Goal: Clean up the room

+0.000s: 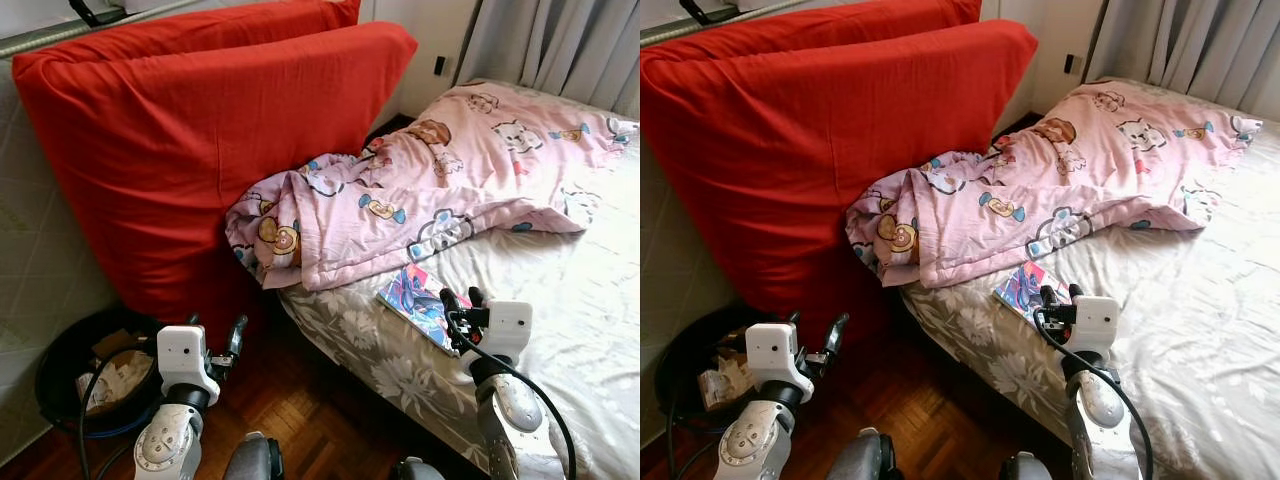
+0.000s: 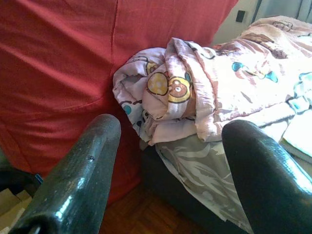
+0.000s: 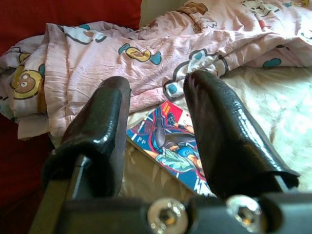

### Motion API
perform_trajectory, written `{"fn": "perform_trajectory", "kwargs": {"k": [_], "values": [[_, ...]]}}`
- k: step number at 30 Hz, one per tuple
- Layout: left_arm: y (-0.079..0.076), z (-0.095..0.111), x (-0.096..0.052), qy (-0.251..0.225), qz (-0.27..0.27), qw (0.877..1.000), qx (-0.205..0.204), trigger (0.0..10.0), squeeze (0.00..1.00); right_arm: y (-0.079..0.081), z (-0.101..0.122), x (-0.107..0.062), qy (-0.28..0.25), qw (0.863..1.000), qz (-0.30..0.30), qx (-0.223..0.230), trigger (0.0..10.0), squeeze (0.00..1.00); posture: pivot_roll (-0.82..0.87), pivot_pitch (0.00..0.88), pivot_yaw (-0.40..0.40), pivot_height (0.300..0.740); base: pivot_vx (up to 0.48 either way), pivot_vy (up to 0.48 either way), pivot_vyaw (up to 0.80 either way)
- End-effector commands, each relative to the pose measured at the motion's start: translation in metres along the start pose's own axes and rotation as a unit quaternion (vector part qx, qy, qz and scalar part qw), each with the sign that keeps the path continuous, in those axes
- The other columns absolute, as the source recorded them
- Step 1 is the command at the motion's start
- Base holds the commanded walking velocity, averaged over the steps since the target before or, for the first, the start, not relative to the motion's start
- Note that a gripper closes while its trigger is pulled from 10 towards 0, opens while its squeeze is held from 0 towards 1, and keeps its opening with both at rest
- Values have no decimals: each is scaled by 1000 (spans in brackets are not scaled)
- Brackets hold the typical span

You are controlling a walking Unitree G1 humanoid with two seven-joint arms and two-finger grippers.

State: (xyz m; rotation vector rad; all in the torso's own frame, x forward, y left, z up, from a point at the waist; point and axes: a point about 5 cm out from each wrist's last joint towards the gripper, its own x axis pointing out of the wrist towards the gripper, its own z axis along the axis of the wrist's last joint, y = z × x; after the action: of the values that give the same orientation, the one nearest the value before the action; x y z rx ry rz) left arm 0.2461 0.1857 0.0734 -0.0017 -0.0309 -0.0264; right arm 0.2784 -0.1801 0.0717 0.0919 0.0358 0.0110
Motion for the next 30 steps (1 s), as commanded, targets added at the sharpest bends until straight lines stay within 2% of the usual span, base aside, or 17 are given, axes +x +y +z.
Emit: {"fn": "perform_trajectory", "kwargs": {"k": [1,17,30], "values": [[0,2,0,1,-3,1000,-7,10000,0,1,1,-1,-1,1000,1,6,10000,0,-90,116,29,641,0,0,0],[0,-1,-3,11,-7,1000,-7,10000,0,2,-5,-3,10,1000,-3,2,10000,0,-89,118,34,641,0,0,0],[0,-1,0,10,-12,1000,-6,10000,0,4,-7,-2,13,1000,-1,5,10000,0,-88,101,43,641,296,0,0]]}}
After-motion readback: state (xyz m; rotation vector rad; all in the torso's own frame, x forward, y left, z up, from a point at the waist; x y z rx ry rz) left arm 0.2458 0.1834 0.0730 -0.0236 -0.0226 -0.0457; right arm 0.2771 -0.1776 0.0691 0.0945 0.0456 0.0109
